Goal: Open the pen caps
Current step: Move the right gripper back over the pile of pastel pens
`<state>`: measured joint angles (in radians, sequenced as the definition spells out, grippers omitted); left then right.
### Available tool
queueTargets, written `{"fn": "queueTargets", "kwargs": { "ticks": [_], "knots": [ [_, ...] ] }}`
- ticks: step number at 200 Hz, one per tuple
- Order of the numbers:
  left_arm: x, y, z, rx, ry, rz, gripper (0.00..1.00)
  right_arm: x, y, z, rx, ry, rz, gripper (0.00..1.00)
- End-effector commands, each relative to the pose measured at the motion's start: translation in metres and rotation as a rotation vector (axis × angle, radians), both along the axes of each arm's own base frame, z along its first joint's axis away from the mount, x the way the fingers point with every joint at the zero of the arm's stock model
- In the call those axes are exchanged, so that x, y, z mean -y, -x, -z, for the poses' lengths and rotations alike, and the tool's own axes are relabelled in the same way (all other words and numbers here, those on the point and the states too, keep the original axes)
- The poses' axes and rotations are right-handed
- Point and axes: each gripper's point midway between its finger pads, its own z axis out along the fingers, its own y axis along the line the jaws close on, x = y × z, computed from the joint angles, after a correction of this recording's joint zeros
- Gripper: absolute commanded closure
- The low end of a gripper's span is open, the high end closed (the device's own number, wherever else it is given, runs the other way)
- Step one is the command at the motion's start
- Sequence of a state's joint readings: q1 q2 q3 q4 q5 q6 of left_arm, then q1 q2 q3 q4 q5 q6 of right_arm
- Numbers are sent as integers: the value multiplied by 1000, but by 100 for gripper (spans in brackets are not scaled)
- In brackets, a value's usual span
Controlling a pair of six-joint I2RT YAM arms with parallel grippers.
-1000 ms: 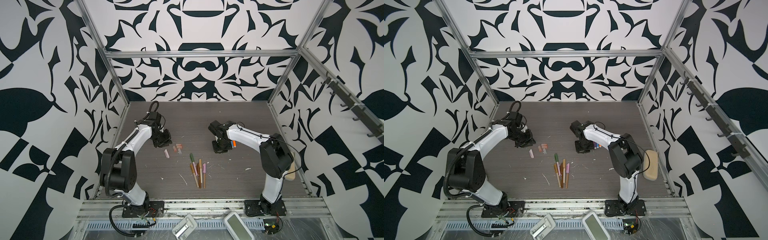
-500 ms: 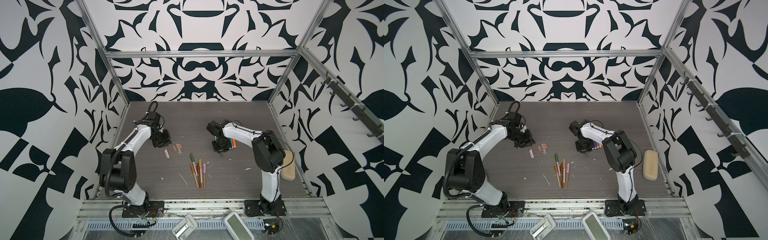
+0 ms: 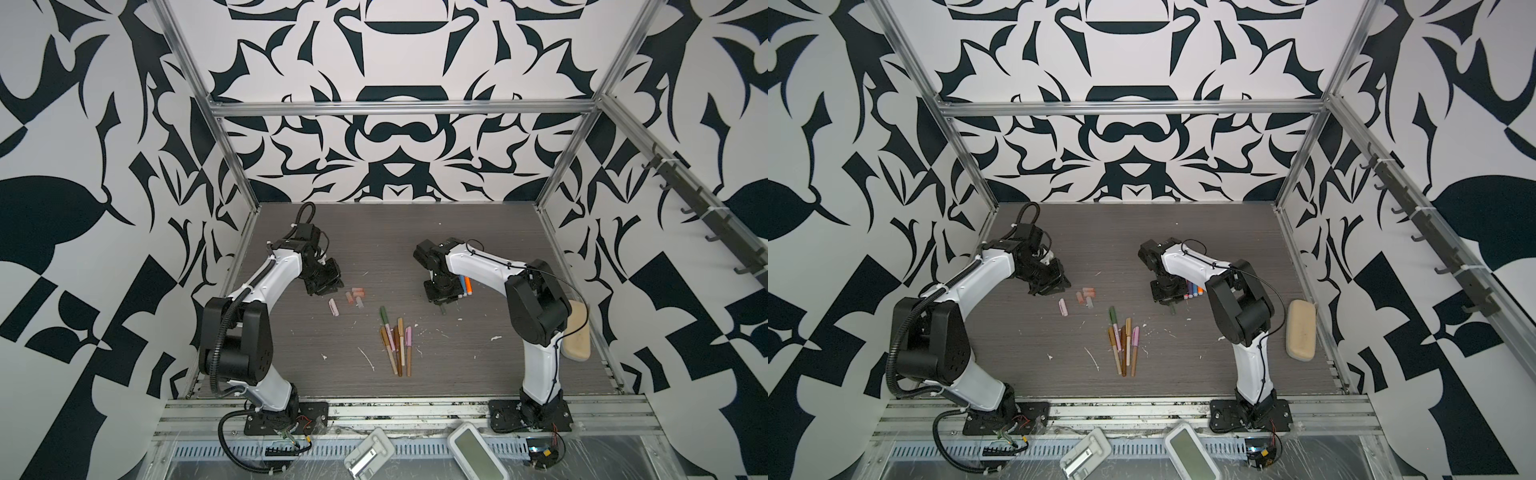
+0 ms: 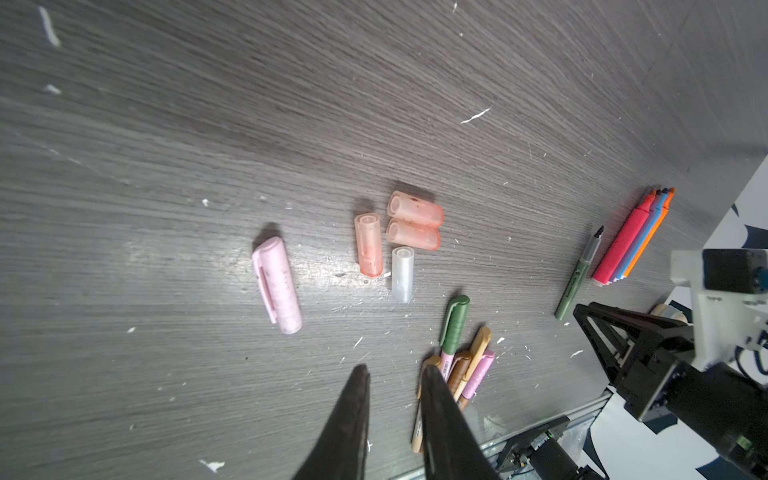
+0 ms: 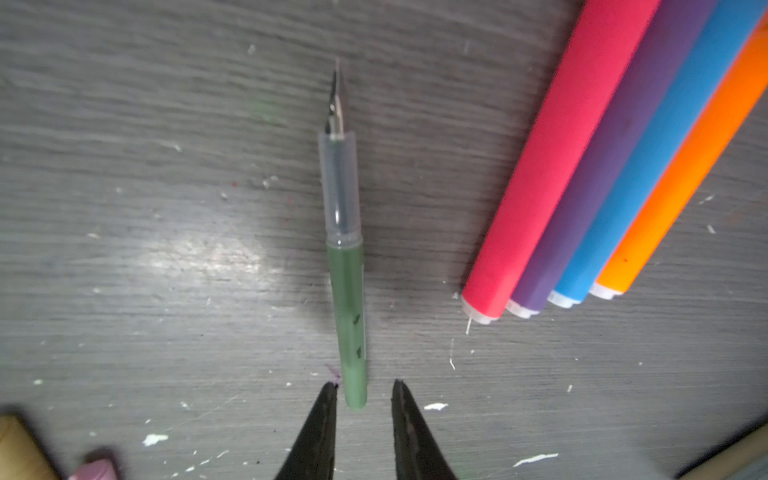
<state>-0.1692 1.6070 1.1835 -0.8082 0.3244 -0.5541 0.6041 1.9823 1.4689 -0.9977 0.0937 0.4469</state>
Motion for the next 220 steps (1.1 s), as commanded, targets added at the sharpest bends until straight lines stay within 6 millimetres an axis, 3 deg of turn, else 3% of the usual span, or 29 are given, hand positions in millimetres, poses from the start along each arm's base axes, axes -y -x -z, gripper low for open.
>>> {"fn": "queueTargets", "kwargs": {
  "ticks": [1, 57, 111, 149, 220],
  "knots": [
    [-1, 9, 3, -36, 12, -6, 74, -9, -1, -35, 76, -73, 17, 73],
    [1, 14, 4, -39, 28, -2, 74, -39, 40, -49, 127, -141, -5, 74],
    [1, 25, 3, -38, 39, 5, 76, -74, 104, -41, 133, -199, -26, 76],
    [4, 22, 0, -5, 56, 10, 77, -93, 141, -29, 118, -234, -17, 76],
    [6, 27, 1, -7, 78, 16, 78, -105, 170, -6, 84, -267, 65, 77]
  ]
}}
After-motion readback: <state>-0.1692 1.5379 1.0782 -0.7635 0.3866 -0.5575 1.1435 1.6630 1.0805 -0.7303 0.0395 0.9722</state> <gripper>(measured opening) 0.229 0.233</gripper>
